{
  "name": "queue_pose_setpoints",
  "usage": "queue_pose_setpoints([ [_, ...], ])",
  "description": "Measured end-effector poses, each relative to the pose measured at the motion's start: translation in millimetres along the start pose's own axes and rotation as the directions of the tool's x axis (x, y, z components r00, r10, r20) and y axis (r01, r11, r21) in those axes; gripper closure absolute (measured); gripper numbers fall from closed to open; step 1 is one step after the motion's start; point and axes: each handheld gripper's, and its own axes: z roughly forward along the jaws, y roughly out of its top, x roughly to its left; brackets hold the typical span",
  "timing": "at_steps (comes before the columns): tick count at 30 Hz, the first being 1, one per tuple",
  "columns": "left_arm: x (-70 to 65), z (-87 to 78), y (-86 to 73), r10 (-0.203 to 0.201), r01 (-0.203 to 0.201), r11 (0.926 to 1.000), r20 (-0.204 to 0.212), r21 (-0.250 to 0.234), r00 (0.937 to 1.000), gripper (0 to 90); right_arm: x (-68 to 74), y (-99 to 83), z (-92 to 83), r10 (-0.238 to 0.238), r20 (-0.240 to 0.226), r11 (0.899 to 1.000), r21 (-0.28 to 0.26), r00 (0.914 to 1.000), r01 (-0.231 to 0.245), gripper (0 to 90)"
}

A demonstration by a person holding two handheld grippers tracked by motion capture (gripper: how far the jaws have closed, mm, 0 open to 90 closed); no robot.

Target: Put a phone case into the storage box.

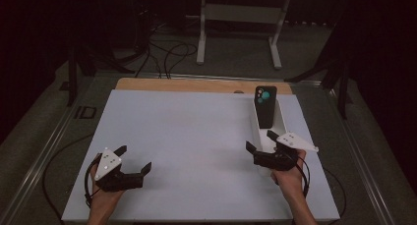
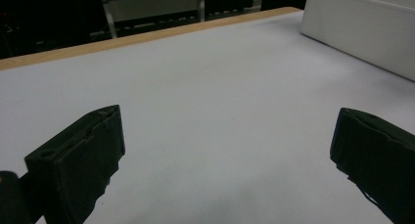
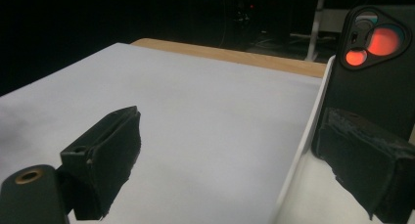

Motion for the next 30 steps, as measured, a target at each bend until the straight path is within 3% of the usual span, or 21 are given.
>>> queue_pose_setpoints([
  [7, 1.6, -0.5, -1.0, -0.008, 0.008, 0.9999, 0.001, -0.01, 1.0, 0.4, 1.8, -20.2, -7.6, -0.036, -0.015, 0.999, -0.028, 0.9992, 0.036, 9.1],
  [8, 1.8, -0.1, -1.7, -0.008, 0.008, 0.9999, 0.003, -0.01, 1.0, 0.5, 2.9, -25.3, -8.3, -0.061, -0.014, 0.997, -0.041, 0.9981, 0.06, 9.1],
  [19, 1.3, 2.2, -7.8, 0.004, -0.004, 1.0, 0.004, -0.005, 1.0, 0.4, 5.9, -38.2, -14.2, -0.083, -0.052, 0.993, -0.086, 0.9952, 0.078, 9.0],
  [24, 1.0, 2.9, -9.4, 0.008, -0.008, 1.0, 0.003, -0.004, 1.0, 0.4, 8.9, -41.3, -16.9, -0.111, -0.039, 0.99, -0.092, 0.9931, 0.107, 9.0],
  [30, 2.2, 4.9, -11.9, -0.001, 0.001, 1.0, 0.0, 0.007, 1.0, 0.4, 9.6, -41.7, -16.4, -0.11, -0.031, 0.99, -0.098, 0.9934, 0.106, 9.0],
])
